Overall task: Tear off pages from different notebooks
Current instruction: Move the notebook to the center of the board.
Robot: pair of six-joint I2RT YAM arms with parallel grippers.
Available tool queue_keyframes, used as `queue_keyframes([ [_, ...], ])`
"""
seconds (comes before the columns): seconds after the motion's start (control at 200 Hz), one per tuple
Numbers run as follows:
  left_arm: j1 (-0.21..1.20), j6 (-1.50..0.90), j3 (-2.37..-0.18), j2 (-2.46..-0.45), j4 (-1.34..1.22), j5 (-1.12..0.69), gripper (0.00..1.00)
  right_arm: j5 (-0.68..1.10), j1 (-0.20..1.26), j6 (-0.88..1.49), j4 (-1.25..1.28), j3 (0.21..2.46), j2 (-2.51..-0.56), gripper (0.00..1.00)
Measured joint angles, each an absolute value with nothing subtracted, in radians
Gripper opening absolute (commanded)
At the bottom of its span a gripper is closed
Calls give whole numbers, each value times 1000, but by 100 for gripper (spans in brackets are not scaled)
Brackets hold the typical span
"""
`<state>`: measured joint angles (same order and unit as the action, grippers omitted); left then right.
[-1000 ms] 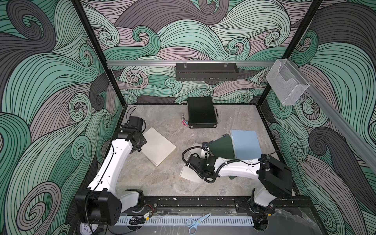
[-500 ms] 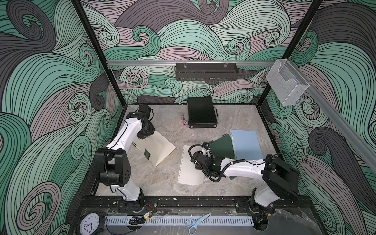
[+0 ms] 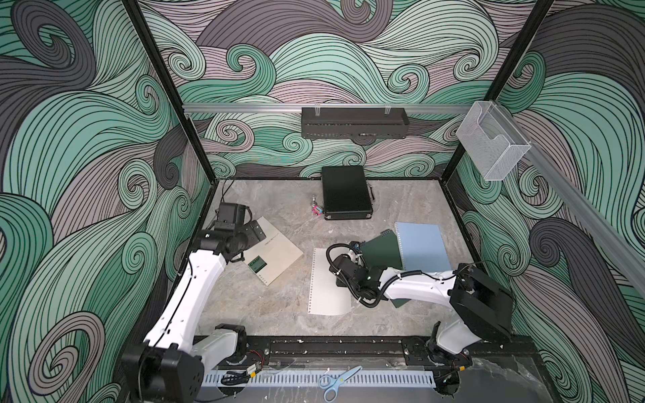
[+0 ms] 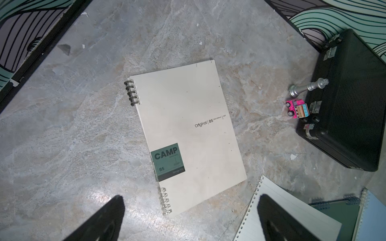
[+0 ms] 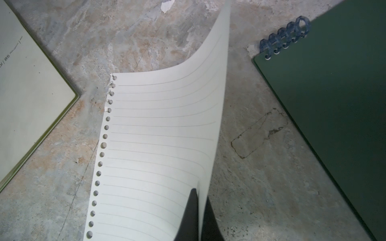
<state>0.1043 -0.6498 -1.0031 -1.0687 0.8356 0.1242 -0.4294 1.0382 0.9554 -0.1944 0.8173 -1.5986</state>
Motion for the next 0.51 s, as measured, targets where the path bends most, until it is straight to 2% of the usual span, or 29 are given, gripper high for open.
queue_keyframes([
  [0.22,104,-683,-737,-1019,703,76,99,-423,1032,949,-172,803,-1598,0],
  [0.505,104,-724,-680,-1191,546,35,99,-406,1018,949,-145,773,-1596,0],
])
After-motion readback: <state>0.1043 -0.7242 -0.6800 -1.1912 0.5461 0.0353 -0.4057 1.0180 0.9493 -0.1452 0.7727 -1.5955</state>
